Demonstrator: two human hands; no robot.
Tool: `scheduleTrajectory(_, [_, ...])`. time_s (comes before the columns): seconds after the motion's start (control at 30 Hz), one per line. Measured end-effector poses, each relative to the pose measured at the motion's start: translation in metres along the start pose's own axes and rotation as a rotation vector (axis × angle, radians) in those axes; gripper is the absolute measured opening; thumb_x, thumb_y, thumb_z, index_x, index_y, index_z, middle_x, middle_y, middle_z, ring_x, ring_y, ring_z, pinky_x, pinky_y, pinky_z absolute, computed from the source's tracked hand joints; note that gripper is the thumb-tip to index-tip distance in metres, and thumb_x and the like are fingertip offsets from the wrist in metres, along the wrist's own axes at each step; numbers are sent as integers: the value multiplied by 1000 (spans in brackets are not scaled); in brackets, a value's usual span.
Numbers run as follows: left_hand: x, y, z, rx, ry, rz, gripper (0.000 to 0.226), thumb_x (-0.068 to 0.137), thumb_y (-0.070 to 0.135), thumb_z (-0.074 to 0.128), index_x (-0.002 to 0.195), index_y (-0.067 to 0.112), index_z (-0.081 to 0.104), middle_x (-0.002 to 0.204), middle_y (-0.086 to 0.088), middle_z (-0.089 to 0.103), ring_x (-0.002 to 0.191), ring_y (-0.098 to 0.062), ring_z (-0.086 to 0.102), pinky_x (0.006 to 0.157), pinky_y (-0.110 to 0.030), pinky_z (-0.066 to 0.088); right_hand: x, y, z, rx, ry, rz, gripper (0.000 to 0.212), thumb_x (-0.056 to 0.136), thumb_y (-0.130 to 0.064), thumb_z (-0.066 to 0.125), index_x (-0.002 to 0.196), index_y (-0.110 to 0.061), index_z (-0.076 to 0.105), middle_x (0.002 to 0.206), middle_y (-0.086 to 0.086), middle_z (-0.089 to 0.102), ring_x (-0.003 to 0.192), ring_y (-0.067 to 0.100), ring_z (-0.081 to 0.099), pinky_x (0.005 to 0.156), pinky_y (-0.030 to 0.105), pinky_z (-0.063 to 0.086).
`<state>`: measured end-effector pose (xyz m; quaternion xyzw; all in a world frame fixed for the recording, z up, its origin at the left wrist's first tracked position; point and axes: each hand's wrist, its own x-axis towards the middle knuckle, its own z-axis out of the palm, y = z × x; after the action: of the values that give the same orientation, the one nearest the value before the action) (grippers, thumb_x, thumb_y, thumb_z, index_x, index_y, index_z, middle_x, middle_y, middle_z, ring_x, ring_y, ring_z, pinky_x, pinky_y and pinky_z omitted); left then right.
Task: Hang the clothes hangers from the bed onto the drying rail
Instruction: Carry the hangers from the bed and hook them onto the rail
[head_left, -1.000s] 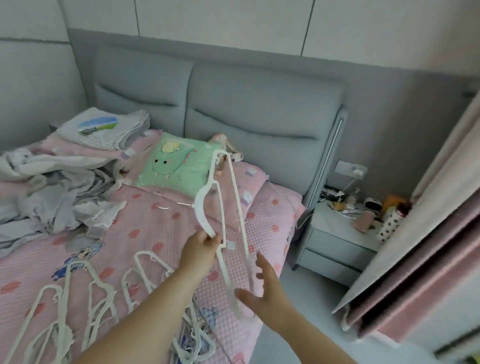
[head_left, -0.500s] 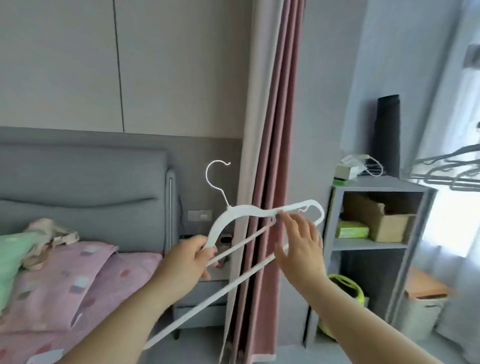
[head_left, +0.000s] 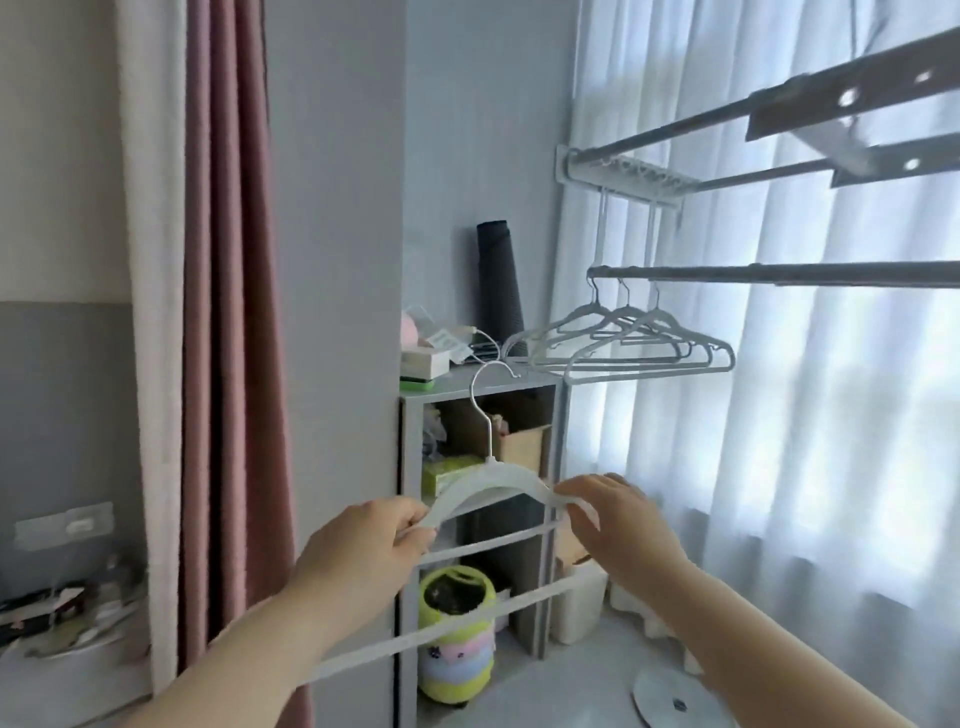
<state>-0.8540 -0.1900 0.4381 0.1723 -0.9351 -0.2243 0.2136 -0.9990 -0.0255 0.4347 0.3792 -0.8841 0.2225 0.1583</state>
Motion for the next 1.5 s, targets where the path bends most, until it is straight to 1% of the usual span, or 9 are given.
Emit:
scheduleTrajectory(0.13, [55, 21, 29, -40, -54, 102, 20, 93, 31, 44, 74, 36, 49, 63, 7, 55, 62, -7, 52, 59, -21, 40, 20, 45, -7, -39, 29, 95, 31, 95, -20, 43, 123, -25, 54, 125, -7, 57, 117, 12, 49, 98, 22, 36])
scheduleTrajectory(0.33, [160, 37, 66, -90, -63, 270, 22, 94, 31, 44, 110, 28, 58, 94, 10, 66, 66, -8, 55, 61, -16, 44, 83, 103, -15, -117, 104, 198, 28, 94, -17, 44, 117, -22, 59, 118, -7, 62, 115, 12, 50, 95, 19, 33])
scheduleTrajectory(0.5, [241, 54, 80, -110, -93, 360, 21, 95, 30, 42, 109, 29, 58, 96, 11, 66, 76, -10, 61, 72, -23, 47, 131, 140, -21, -256, 133, 225, 28, 94, -16, 41, 118, -22, 56, 118, -8, 61, 113, 13, 50, 91, 18, 31])
scheduleTrajectory(0.6, [278, 66, 93, -127, -127, 443, 21, 95, 30, 43, 108, 27, 58, 86, 12, 61, 68, -7, 55, 60, -14, 41, 147, 160, -26, -405, 98, 261, 36, 95, -18, 39, 131, -23, 44, 128, -7, 55, 121, 14, 45, 101, 19, 25])
scheduleTrajectory(0.73, [315, 85, 110, -140, -173, 475, 17, 95, 28, 44, 102, 26, 59, 89, 8, 64, 78, -14, 61, 73, -27, 50, 166, 190, -42, -563, 82, 320, 44, 95, -17, 39, 137, -22, 33, 133, -5, 51, 126, 16, 41, 105, 23, 22])
scheduleTrajectory(1.1, [403, 166, 116, -105, -32, 527, 22, 95, 17, 42, 110, 15, 58, 90, -5, 70, 71, -20, 67, 74, -34, 54, 232, 267, -133, -885, 402, 218, 41, 85, -1, 52, 126, -3, 50, 132, 18, 51, 124, 35, 42, 106, 41, 27])
scheduleTrajectory(1.3, [443, 224, 141, -105, 38, 507, 23, 95, 14, 41, 110, 13, 58, 98, -8, 68, 78, -25, 67, 75, -33, 53, 235, 311, -174, -976, 374, 337, 54, 92, -19, 43, 142, -14, 22, 151, 5, 23, 137, 23, 21, 113, 37, 8])
scheduleTrajectory(1.4, [456, 239, 162, -99, 45, 466, 24, 95, 15, 42, 112, 12, 58, 102, -9, 67, 85, -27, 66, 81, -36, 54, 237, 336, -182, -1013, 436, 249, 57, 85, -15, 56, 137, -10, 34, 134, 11, 47, 117, 31, 47, 103, 43, 29])
scheduleTrajectory(1.5, [460, 243, 180, -77, 31, 428, 26, 95, 13, 41, 113, 11, 59, 102, -12, 67, 88, -30, 65, 84, -39, 53, 244, 356, -179, -1060, 616, 105, 57, 53, -4, 81, 106, 1, 62, 86, 17, 67, 68, 36, 63, 71, 43, 50])
